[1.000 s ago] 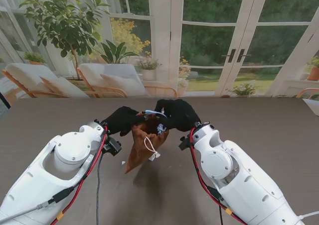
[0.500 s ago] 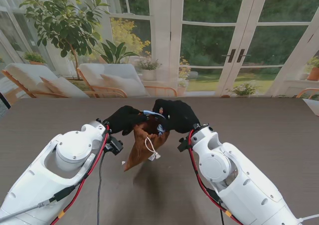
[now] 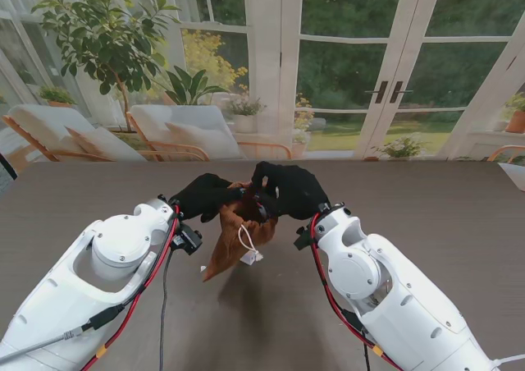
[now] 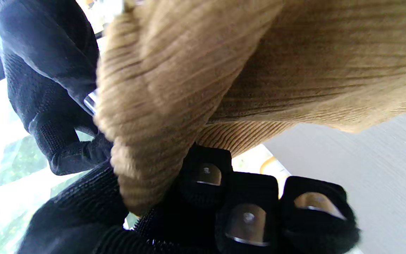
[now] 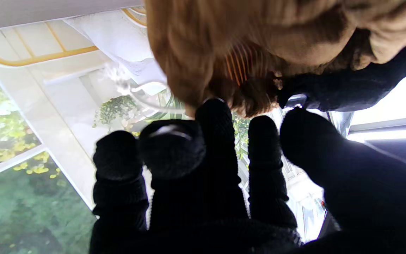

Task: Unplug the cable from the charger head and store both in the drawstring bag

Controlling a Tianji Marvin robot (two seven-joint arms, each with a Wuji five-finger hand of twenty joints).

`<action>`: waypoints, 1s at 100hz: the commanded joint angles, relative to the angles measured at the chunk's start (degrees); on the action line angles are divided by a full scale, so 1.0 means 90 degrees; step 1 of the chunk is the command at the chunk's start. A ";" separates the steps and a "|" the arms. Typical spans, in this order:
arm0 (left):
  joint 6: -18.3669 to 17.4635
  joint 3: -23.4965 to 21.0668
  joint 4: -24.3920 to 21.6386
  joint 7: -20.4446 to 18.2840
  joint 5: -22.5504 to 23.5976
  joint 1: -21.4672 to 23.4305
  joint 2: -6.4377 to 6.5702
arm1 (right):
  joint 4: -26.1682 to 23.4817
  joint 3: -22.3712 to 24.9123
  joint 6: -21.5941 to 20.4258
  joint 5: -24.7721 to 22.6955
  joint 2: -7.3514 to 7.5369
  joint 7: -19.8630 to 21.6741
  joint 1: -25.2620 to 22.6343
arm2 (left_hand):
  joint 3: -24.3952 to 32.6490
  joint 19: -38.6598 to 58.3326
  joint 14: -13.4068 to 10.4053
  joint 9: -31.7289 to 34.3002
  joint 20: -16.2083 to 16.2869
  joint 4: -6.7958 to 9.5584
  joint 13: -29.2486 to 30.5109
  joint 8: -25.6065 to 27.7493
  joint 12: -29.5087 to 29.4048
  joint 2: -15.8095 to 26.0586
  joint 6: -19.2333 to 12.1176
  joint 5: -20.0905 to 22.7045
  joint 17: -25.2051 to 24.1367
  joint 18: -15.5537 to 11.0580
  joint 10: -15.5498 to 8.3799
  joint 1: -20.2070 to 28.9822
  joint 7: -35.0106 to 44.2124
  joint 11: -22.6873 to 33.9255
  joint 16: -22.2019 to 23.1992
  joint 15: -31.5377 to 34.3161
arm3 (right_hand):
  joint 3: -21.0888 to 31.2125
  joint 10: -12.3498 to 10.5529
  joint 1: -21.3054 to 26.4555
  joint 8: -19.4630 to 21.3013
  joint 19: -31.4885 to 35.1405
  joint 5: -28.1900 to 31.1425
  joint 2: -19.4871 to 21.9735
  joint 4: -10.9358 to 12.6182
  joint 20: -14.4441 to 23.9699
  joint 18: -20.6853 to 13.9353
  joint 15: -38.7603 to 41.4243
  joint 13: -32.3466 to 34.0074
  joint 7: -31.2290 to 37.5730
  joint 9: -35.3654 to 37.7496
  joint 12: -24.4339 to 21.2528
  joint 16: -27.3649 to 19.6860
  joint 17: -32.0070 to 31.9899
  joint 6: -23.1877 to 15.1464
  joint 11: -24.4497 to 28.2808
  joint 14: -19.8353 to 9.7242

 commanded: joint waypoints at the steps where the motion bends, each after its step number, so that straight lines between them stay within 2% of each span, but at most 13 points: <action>1: -0.0017 0.0002 0.0006 -0.0127 -0.0033 -0.0009 -0.0021 | -0.0051 -0.0004 0.0016 -0.0026 0.0005 0.0092 -0.0004 | 0.0049 0.1370 -0.0872 0.0309 0.0069 0.0158 0.0141 0.0049 0.0189 0.0207 0.1017 0.0127 0.0162 0.0073 -0.0129 0.0351 0.0020 0.0137 -0.0038 0.0356 | 0.0006 0.0085 -0.0252 -0.0157 -0.0135 -0.0248 -0.0231 0.0165 -0.0073 0.0217 -0.0078 0.0090 0.0002 -0.0131 -0.0097 -0.0057 0.2255 -0.0005 -0.0006 0.0050; 40: -0.0127 0.0005 0.0059 -0.0113 -0.0018 -0.0013 -0.0022 | -0.0054 -0.0001 0.0068 -0.0128 0.0021 0.0109 0.0017 | 0.0060 0.1367 -0.0872 0.0310 0.0074 0.0160 0.0141 0.0049 0.0196 0.0186 0.1033 0.0140 0.0162 0.0073 -0.0129 0.0355 0.0017 0.0133 -0.0037 0.0356 | -0.0121 0.0083 -0.0444 -0.0204 -0.0177 -0.0182 -0.0093 0.0249 -0.0022 0.0187 -0.0232 0.0094 -0.0109 -0.0223 -0.0178 -0.0088 0.2194 -0.0023 -0.0014 0.0039; 68: -0.0155 -0.0070 -0.0021 -0.0039 -0.0022 0.0052 -0.0034 | -0.0166 0.0065 0.0458 -0.0287 0.0042 0.0155 0.0029 | 0.0087 0.1366 -0.0872 0.0310 0.0077 0.0159 0.0141 0.0051 0.0200 0.0185 0.1032 0.0143 0.0162 0.0073 -0.0128 0.0351 0.0016 0.0132 -0.0037 0.0355 | -0.0501 0.0107 -0.0942 -0.0038 -0.0373 -0.0258 0.0387 0.0640 0.0030 0.0188 -0.0903 0.0067 -0.0657 -0.0572 -0.0306 -0.0258 0.1789 0.0151 -0.0138 0.0189; 76: -0.0155 -0.0086 -0.0037 -0.0004 -0.0032 0.0063 -0.0042 | -0.0214 0.0102 0.0586 -0.0272 0.0057 0.0259 0.0023 | 0.0093 0.1366 -0.0872 0.0310 0.0078 0.0157 0.0141 0.0053 0.0200 0.0182 0.1031 0.0156 0.0162 0.0073 -0.0128 0.0350 0.0021 0.0131 -0.0037 0.0355 | -0.0660 0.0143 -0.1073 0.0089 -0.0417 -0.0294 0.0544 0.0838 0.0042 0.0210 -0.1104 0.0063 -0.0863 -0.0681 -0.0339 -0.0269 0.1680 0.0218 -0.0184 0.0254; 100: -0.0161 -0.0140 -0.0083 0.0072 -0.0043 0.0103 -0.0057 | -0.0236 0.0159 0.0750 -0.0259 0.0076 0.0373 0.0007 | 0.0107 0.1360 -0.0852 0.0308 0.0081 0.0149 0.0140 0.0054 0.0214 0.0179 0.1042 0.0148 0.0160 0.0112 -0.0112 0.0350 0.0016 0.0132 -0.0036 0.0349 | -0.0875 0.0197 -0.1227 0.0217 -0.0500 -0.0268 0.0741 0.1023 0.0032 0.0252 -0.1251 -0.0002 -0.1012 -0.0769 -0.0389 -0.0257 0.1536 0.0264 -0.0252 0.0318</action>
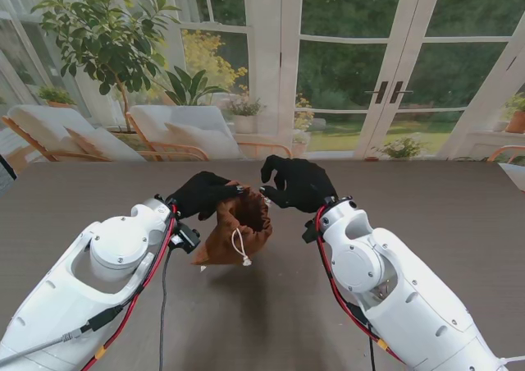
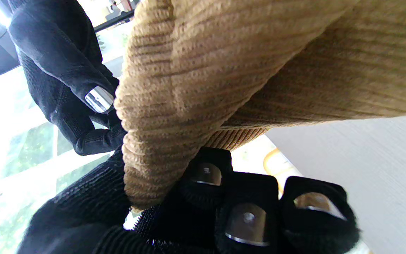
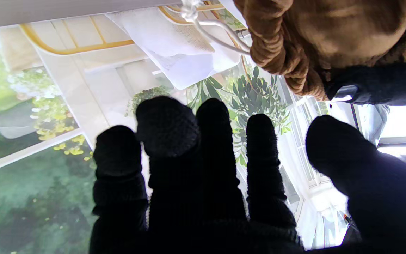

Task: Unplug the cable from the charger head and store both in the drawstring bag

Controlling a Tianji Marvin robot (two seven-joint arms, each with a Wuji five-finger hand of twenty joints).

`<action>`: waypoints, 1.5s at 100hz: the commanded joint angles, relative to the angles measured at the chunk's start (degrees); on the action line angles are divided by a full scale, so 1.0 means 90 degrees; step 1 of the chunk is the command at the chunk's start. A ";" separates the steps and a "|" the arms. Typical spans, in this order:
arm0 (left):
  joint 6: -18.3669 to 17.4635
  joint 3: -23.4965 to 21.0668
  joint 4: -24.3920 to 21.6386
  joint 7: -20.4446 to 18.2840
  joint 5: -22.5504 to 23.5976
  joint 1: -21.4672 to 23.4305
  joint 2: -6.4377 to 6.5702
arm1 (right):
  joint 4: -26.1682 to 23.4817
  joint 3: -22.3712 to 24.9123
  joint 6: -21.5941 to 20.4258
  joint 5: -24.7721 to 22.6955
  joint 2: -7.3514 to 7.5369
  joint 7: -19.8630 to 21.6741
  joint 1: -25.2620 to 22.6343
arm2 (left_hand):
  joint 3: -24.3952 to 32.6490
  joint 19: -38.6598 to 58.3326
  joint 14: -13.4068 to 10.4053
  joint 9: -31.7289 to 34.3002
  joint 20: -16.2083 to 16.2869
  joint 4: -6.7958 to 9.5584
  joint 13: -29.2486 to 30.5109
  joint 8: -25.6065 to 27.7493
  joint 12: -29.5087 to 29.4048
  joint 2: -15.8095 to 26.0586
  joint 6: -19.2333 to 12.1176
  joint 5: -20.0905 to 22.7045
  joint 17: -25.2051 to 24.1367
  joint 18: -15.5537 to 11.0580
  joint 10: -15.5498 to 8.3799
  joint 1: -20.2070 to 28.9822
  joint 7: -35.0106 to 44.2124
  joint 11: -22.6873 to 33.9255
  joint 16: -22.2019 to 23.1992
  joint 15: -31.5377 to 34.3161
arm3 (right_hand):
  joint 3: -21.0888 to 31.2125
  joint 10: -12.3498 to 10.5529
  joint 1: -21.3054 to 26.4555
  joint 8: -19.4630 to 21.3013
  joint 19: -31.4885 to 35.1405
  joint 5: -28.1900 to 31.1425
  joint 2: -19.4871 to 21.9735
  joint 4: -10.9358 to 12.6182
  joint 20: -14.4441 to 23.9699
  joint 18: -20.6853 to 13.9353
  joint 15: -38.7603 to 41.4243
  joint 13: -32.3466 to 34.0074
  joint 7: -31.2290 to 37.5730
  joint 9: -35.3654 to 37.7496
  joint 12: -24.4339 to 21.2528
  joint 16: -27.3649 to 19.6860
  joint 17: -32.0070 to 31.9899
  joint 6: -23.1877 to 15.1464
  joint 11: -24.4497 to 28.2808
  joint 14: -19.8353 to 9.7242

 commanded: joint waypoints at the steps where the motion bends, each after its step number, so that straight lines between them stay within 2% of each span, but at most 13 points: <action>1: -0.0007 -0.0054 -0.0084 -0.0090 -0.0022 0.0032 -0.0041 | -0.0038 0.0009 0.0046 0.0000 0.0007 0.0101 -0.0025 | 0.0110 0.1359 -0.0852 0.0308 0.0079 0.0149 0.0140 0.0054 0.0209 0.0179 0.1036 0.0149 0.0160 0.0102 -0.0116 0.0345 0.0023 0.0137 -0.0035 0.0349 | -0.0283 0.0162 -0.0208 0.0103 -0.0100 -0.0276 0.0165 0.0198 0.0032 0.0246 -0.0046 0.0005 -0.0073 -0.0220 -0.0077 -0.0057 0.1531 0.0075 -0.0076 0.0081; 15: 0.0032 -0.0166 -0.0215 -0.0065 0.0011 0.0146 -0.0033 | -0.0045 0.0006 0.0144 0.0012 0.0017 0.0175 -0.0035 | 0.0109 0.1356 -0.0849 0.0308 0.0081 0.0144 0.0140 0.0054 0.0213 0.0179 0.1038 0.0147 0.0161 0.0110 -0.0116 0.0345 0.0020 0.0135 -0.0034 0.0348 | -0.0367 0.0181 -0.0249 0.0145 -0.0115 -0.0268 0.0250 0.0290 0.0026 0.0242 -0.0096 -0.0028 -0.0155 -0.0285 -0.0105 -0.0054 0.1509 0.0102 -0.0129 0.0086; 21: 0.0043 -0.0227 -0.0287 -0.0053 0.0040 0.0214 -0.0027 | -0.0038 -0.0013 0.0216 -0.0006 0.0013 0.0166 -0.0033 | 0.0109 0.1355 -0.0846 0.0309 0.0082 0.0143 0.0140 0.0054 0.0214 0.0185 0.1034 0.0144 0.0161 0.0112 -0.0116 0.0343 0.0020 0.0134 -0.0034 0.0347 | -0.0420 0.0179 -0.0282 0.0210 -0.0120 -0.0317 0.0331 0.0428 0.0024 0.0235 -0.0126 -0.0059 -0.0313 -0.0335 -0.0113 -0.0044 0.1495 0.0122 -0.0143 0.0096; 27: 0.0060 -0.0295 -0.0366 -0.0029 0.0071 0.0288 -0.0024 | -0.0033 -0.0035 0.0303 -0.0024 0.0010 0.0161 -0.0027 | 0.0113 0.1354 -0.0844 0.0309 0.0084 0.0142 0.0140 0.0055 0.0216 0.0184 0.1042 0.0146 0.0161 0.0113 -0.0116 0.0343 0.0021 0.0134 -0.0033 0.0347 | -0.0502 0.0184 -0.0335 0.0533 -0.0125 -0.0380 0.0411 0.0740 0.0018 0.0213 -0.0144 -0.0101 -0.0567 -0.0411 -0.0119 -0.0024 0.1470 0.0149 -0.0149 0.0092; 29: 0.0065 -0.0320 -0.0395 -0.0026 0.0081 0.0315 -0.0022 | -0.0035 -0.0042 0.0340 -0.0029 0.0010 0.0168 -0.0025 | 0.0113 0.1354 -0.0844 0.0309 0.0084 0.0142 0.0140 0.0054 0.0216 0.0184 0.1045 0.0142 0.0161 0.0113 -0.0116 0.0346 0.0019 0.0133 -0.0033 0.0346 | -0.0524 0.0185 -0.0341 0.0579 -0.0127 -0.0427 0.0395 0.0763 0.0018 0.0211 -0.0152 -0.0131 -0.0622 -0.0447 -0.0121 -0.0023 0.1457 0.0147 -0.0158 0.0100; 60: 0.0154 -0.0802 -0.0882 0.0002 0.0297 0.0820 0.0024 | 0.0022 -0.0245 0.0878 -0.0216 0.0055 0.0457 0.0114 | 0.0114 0.1349 -0.0786 0.0308 0.0090 0.0141 0.0137 0.0052 0.0220 0.0175 0.1049 0.0141 0.0161 0.0132 -0.0105 0.0353 0.0011 0.0127 -0.0031 0.0337 | -0.0842 0.0152 -0.0390 0.0390 -0.0113 -0.1110 -0.0042 0.0744 0.0069 0.0022 -0.0131 -0.0634 -0.1569 -0.1157 -0.0121 -0.0002 0.1148 0.0101 -0.0224 0.0041; 78: 0.0128 -0.1015 -0.1001 0.0007 0.0351 0.1049 0.0040 | 0.0081 -0.0416 0.1082 -0.0301 0.0069 0.0575 0.0200 | 0.0120 0.1348 -0.0775 0.0308 0.0094 0.0140 0.0138 0.0049 0.0226 0.0173 0.1046 0.0144 0.0166 0.0154 -0.0083 0.0341 0.0005 0.0123 -0.0026 0.0334 | -0.1083 0.0143 -0.0392 0.0267 -0.0141 -0.1309 -0.0254 0.0728 0.0086 -0.0041 -0.0144 -0.0908 -0.1868 -0.1457 -0.0136 -0.0033 0.0944 0.0086 -0.0238 0.0016; 114: -0.0179 -0.1345 -0.1084 -0.0049 0.0417 0.1422 0.0076 | 0.0399 -0.0680 0.0869 -0.0098 0.0049 0.0663 0.0400 | 0.0118 0.1343 -0.0774 0.0307 0.0100 0.0141 0.0139 0.0046 0.0236 0.0163 0.1042 0.0155 0.0166 0.0163 -0.0092 0.0338 -0.0001 0.0114 -0.0020 0.0331 | -0.1188 0.0079 -0.0249 0.0178 -0.0196 -0.1199 -0.0809 0.0629 0.0095 -0.0099 -0.0142 -0.1092 -0.2076 -0.1630 -0.0148 -0.0058 0.0795 -0.0293 -0.0230 -0.0068; 130: -0.0348 -0.1469 -0.1150 -0.0038 0.0480 0.1583 0.0086 | 0.0562 -0.0896 0.0897 -0.0136 0.0043 0.0683 0.0497 | 0.0122 0.1342 -0.0774 0.0308 0.0102 0.0140 0.0139 0.0046 0.0240 0.0165 0.1039 0.0154 0.0166 0.0164 -0.0086 0.0341 -0.0003 0.0109 -0.0018 0.0331 | -0.1226 0.0055 -0.0243 0.0159 -0.0188 -0.1150 -0.0969 0.0575 0.0111 -0.0130 -0.0085 -0.1124 -0.2123 -0.1666 -0.0118 -0.0034 0.0778 -0.0266 -0.0193 -0.0105; 150: -0.0435 -0.1629 -0.1266 0.0018 0.0472 0.1769 0.0079 | 0.0788 -0.1217 0.0827 -0.0253 0.0044 0.0703 0.0657 | 0.0122 0.1342 -0.0774 0.0309 0.0104 0.0139 0.0139 0.0045 0.0244 0.0162 0.1035 0.0162 0.0167 0.0164 -0.0086 0.0334 -0.0002 0.0107 -0.0017 0.0330 | -0.1205 -0.0023 -0.0231 0.0134 -0.0048 -0.0962 -0.1336 0.0472 0.0175 -0.0290 0.0162 -0.1094 -0.2196 -0.1671 0.0014 0.0071 0.0794 -0.0540 -0.0061 -0.0257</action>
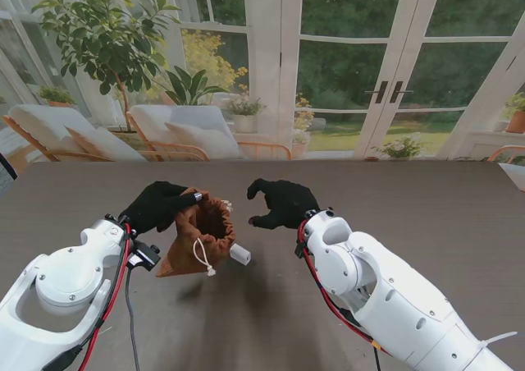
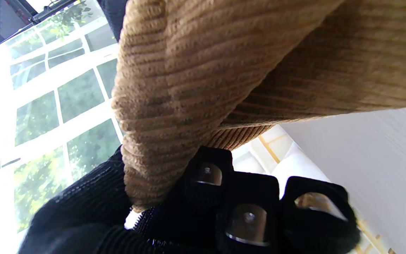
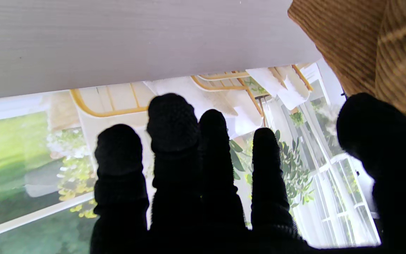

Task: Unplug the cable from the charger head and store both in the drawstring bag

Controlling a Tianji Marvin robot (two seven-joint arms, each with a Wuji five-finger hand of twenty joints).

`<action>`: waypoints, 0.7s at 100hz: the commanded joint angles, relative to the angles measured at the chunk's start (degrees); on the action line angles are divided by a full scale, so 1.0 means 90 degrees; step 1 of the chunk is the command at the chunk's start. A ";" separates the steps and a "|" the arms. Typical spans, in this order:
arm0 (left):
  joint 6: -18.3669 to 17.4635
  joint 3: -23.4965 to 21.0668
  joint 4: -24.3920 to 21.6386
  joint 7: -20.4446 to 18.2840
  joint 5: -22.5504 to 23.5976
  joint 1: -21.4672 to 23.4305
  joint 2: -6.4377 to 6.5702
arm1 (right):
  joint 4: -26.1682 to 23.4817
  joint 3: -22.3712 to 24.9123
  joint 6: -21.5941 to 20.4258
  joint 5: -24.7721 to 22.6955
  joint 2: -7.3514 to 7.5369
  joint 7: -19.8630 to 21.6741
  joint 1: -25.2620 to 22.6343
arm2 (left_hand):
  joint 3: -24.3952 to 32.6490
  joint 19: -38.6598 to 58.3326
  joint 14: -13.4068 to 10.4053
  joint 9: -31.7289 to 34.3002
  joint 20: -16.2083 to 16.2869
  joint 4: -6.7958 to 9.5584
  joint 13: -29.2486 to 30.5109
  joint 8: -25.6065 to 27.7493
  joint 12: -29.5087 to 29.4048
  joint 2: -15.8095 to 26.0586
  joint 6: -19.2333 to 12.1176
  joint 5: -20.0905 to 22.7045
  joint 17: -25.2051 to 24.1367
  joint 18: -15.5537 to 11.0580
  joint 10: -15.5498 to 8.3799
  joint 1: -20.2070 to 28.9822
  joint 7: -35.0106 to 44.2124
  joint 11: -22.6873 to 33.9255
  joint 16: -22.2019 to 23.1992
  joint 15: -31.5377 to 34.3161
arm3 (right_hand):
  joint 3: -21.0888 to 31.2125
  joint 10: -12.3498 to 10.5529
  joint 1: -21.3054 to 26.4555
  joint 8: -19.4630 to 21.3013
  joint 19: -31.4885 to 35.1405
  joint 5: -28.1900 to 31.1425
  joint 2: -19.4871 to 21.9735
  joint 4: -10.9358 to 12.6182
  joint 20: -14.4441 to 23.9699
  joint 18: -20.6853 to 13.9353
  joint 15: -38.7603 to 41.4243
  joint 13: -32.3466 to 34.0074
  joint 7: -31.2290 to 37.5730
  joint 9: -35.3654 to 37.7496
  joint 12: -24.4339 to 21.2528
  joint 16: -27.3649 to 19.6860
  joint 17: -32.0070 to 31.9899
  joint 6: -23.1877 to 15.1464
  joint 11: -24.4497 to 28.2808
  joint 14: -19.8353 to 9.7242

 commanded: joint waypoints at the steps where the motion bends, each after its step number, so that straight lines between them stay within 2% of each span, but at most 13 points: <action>1: -0.0045 -0.0059 -0.0095 -0.0082 -0.0019 0.0082 -0.0005 | 0.0101 -0.0100 -0.0084 -0.0080 -0.0036 0.0131 0.0031 | 0.0159 0.1341 -0.0817 0.0309 0.0092 0.0142 0.0140 0.0046 0.0200 0.0162 0.0992 0.0164 0.0167 0.0090 -0.0122 0.0288 0.0024 0.0128 -0.0017 0.0330 | -0.0202 -0.0078 -0.0081 -0.0071 0.0064 0.0042 -0.0383 -0.0110 0.0173 -0.0206 0.0164 -0.0093 -0.0102 -0.0249 0.0149 0.0069 0.0794 -0.0237 0.0110 -0.0146; 31: -0.0135 -0.0236 -0.0206 -0.0077 -0.0046 0.0264 -0.0003 | 0.0545 -0.0505 -0.0403 -0.0060 -0.0041 0.0222 0.0323 | 0.0172 0.1348 -0.0817 0.0309 0.0094 0.0144 0.0140 0.0043 0.0203 0.0163 0.0987 0.0161 0.0179 0.0083 -0.0122 0.0273 0.0021 0.0126 -0.0016 0.0330 | 0.0236 -0.0138 0.0147 -0.0070 0.0182 0.0274 -0.0964 -0.0263 0.0196 -0.0313 0.0310 -0.0092 -0.0234 -0.0270 0.0235 0.0122 0.0774 -0.0625 0.0101 -0.0250; 43: -0.0158 -0.0276 -0.0242 -0.0085 -0.0051 0.0299 -0.0001 | 0.0749 -0.0660 -0.0544 -0.0046 -0.0053 0.0216 0.0440 | 0.0172 0.1352 -0.0817 0.0309 0.0094 0.0144 0.0140 0.0043 0.0204 0.0163 0.0977 0.0157 0.0185 0.0082 -0.0122 0.0268 0.0017 0.0126 -0.0016 0.0330 | 0.0449 -0.0160 0.0197 -0.0062 0.0248 0.0321 -0.1226 -0.0345 0.0207 -0.0353 0.0372 -0.0080 -0.0248 -0.0273 0.0251 0.0144 0.0769 -0.0650 0.0115 -0.0293; 70: -0.0178 -0.0318 -0.0300 -0.0099 -0.0057 0.0348 0.0004 | 0.1076 -0.1035 -0.0559 -0.0121 -0.0087 0.0198 0.0673 | 0.0170 0.1364 -0.0817 0.0307 0.0091 0.0144 0.0140 0.0040 0.0202 0.0168 0.0977 0.0155 0.0201 0.0077 -0.0125 0.0270 0.0011 0.0116 -0.0015 0.0329 | 0.0512 -0.0166 0.0105 -0.0077 0.0385 0.0388 -0.1260 -0.0410 0.0215 -0.0429 0.0511 -0.0025 -0.0256 -0.0270 0.0276 0.0192 0.0854 -0.0643 0.0152 -0.0368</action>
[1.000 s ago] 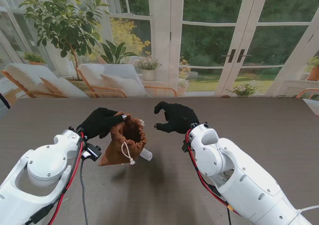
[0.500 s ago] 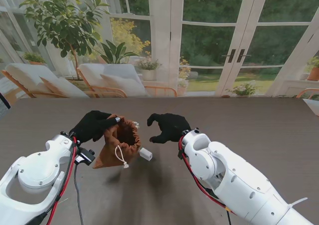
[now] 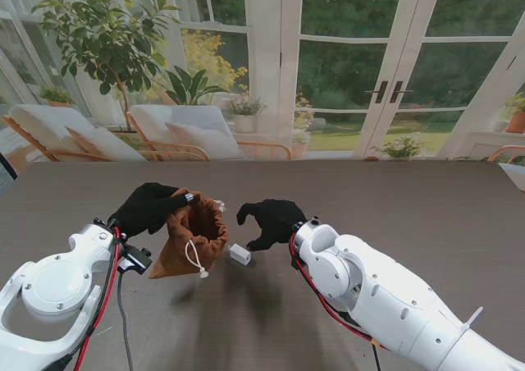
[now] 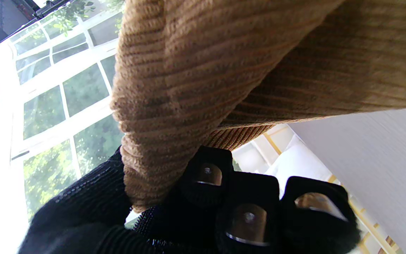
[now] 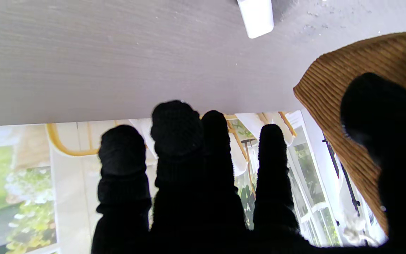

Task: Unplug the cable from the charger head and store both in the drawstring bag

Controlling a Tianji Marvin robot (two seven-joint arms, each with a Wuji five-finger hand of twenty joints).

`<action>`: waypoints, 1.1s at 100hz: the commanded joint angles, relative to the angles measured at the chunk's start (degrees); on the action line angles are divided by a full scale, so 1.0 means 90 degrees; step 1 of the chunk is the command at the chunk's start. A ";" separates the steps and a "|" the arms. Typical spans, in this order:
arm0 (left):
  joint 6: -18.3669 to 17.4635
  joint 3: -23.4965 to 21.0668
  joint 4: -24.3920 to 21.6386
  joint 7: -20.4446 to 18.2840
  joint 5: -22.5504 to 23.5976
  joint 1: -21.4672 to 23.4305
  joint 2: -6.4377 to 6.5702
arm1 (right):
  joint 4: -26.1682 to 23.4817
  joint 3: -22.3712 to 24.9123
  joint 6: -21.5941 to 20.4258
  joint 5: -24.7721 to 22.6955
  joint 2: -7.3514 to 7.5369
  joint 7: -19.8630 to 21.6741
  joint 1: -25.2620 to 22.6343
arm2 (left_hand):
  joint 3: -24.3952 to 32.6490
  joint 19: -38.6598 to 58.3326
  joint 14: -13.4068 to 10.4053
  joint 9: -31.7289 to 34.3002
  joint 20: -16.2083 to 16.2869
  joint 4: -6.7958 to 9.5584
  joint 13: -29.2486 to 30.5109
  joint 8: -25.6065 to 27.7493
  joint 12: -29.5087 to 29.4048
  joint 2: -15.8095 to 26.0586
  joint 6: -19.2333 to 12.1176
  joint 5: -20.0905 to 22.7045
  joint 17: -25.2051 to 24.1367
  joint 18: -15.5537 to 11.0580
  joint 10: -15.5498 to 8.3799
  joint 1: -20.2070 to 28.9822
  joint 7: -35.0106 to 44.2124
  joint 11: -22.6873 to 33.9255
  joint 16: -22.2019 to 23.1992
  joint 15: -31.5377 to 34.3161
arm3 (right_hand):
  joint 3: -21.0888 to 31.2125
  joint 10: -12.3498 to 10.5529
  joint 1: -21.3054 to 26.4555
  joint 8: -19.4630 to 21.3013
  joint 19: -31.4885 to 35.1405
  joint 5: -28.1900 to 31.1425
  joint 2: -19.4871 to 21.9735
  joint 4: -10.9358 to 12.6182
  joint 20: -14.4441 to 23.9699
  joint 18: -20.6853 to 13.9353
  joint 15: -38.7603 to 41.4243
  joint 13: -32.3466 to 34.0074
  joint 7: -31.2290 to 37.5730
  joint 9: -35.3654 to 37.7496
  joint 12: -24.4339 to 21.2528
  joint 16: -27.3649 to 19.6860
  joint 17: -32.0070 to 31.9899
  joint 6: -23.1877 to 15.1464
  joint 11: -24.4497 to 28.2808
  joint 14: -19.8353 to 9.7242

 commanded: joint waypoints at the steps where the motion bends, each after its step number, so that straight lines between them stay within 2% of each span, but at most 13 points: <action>1: -0.0014 -0.0016 -0.0074 -0.0123 -0.0030 0.0027 -0.0003 | 0.0075 -0.0084 0.0022 -0.0059 -0.0056 0.0083 0.0019 | 0.0168 0.1364 -0.0817 0.0307 0.0086 0.0143 0.0140 0.0040 0.0185 0.0167 0.0973 0.0152 0.0201 0.0075 -0.0128 0.0267 0.0013 0.0119 -0.0015 0.0329 | 0.0225 -0.0141 -0.0064 -0.0058 0.0342 0.0096 -0.0260 -0.0168 0.0211 -0.0191 0.0158 -0.0019 -0.0077 -0.0199 0.0132 0.0076 0.0861 -0.0158 0.0136 -0.0172; 45: -0.0079 -0.0111 -0.0112 -0.0135 -0.0026 0.0157 0.0002 | 0.0656 -0.0936 0.0420 -0.0260 -0.0233 -0.0159 0.0459 | 0.0179 0.1371 -0.0817 0.0311 0.0078 0.0146 0.0140 0.0035 0.0192 0.0152 0.0968 0.0166 0.0205 0.0071 -0.0131 0.0260 0.0015 0.0115 -0.0015 0.0329 | 0.0175 -0.0187 -0.0204 -0.0083 0.0536 0.0117 -0.0267 -0.0179 0.0165 -0.0329 0.0325 0.0122 -0.0074 -0.0122 0.0179 0.0096 0.1016 -0.0002 0.0215 -0.0293; 63: -0.0135 -0.0120 -0.0077 -0.0101 -0.0064 0.0195 -0.0007 | 0.0956 -0.1276 0.0540 -0.0246 -0.0359 -0.0261 0.0690 | 0.0187 0.1373 -0.0817 0.0310 0.0075 0.0147 0.0140 0.0032 0.0192 0.0154 0.0974 0.0167 0.0208 0.0076 -0.0127 0.0253 0.0013 0.0117 -0.0015 0.0329 | 0.0142 -0.0191 -0.0282 -0.0086 0.0581 0.0116 -0.0204 -0.0188 0.0137 -0.0370 0.0333 0.0157 -0.0051 -0.0097 0.0181 0.0083 0.1058 0.0055 0.0230 -0.0307; 76: -0.0154 -0.0100 -0.0068 -0.0079 -0.0077 0.0195 -0.0013 | 0.1149 -0.1490 0.0779 -0.0201 -0.0483 -0.0333 0.0810 | 0.0192 0.1375 -0.0817 0.0310 0.0074 0.0147 0.0140 0.0032 0.0191 0.0156 0.0962 0.0168 0.0212 0.0079 -0.0127 0.0248 0.0016 0.0118 -0.0015 0.0329 | 0.0081 -0.0183 -0.0391 -0.0091 0.0627 0.0113 -0.0119 -0.0191 0.0111 -0.0394 0.0353 0.0224 -0.0019 -0.0058 0.0181 0.0076 0.1122 0.0356 0.0248 -0.0317; 110: -0.0151 -0.0061 -0.0052 -0.0058 -0.0093 0.0183 -0.0018 | 0.1651 -0.1929 0.1254 -0.0125 -0.0783 -0.0553 0.1018 | 0.0195 0.1379 -0.0817 0.0310 0.0069 0.0146 0.0140 0.0030 0.0187 0.0156 0.0963 0.0175 0.0213 0.0070 -0.0131 0.0245 0.0018 0.0118 -0.0015 0.0329 | -0.0032 -0.0175 -0.0485 -0.0088 0.0707 0.0237 0.0014 -0.0165 0.0032 -0.0439 0.0387 0.0411 0.0148 0.0064 0.0171 0.0048 0.1273 0.0600 0.0290 -0.0375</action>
